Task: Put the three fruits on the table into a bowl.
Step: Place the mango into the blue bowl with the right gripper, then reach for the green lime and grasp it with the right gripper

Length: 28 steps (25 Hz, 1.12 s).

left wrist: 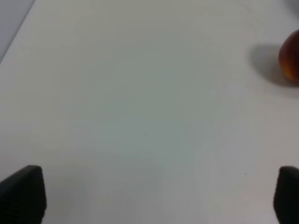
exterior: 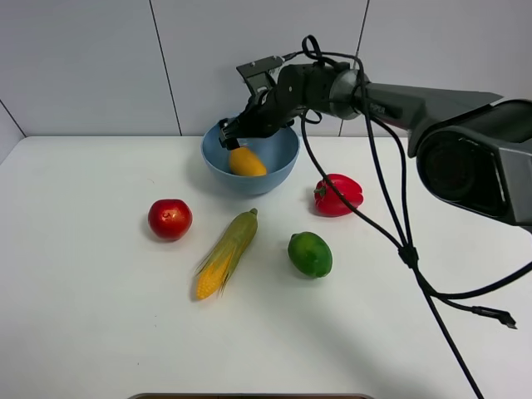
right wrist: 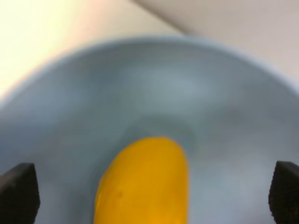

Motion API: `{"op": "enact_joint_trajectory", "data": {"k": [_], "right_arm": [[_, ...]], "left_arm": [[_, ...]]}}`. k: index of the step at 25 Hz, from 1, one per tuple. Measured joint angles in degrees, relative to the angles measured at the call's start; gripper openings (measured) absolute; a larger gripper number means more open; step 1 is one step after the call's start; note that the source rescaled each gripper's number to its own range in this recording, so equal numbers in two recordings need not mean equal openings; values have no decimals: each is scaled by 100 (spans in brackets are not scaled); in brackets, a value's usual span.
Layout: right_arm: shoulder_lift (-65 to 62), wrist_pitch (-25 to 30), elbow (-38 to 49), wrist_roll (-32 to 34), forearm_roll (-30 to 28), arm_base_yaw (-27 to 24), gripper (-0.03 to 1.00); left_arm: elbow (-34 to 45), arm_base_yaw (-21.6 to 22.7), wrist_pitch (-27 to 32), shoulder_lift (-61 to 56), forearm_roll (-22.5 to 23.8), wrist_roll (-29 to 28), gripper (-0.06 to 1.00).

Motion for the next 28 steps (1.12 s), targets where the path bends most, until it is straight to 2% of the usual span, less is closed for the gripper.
{"op": "enact_joint_trajectory", "data": {"k": [5, 14, 23, 28], "right_arm": [[-492, 502, 0, 139, -261, 0, 98], [-1653, 1875, 0, 761, -716, 0, 98], [-2718, 3281, 0, 1037, -797, 26, 98], [-3264, 3653, 0, 1193, -821, 138, 98]], "left_arm": [[0, 0, 0, 0, 0, 0, 100], [0, 0, 0, 0, 0, 0, 100], [0, 0, 0, 0, 0, 0, 100], [0, 0, 0, 0, 0, 0, 100]]}}
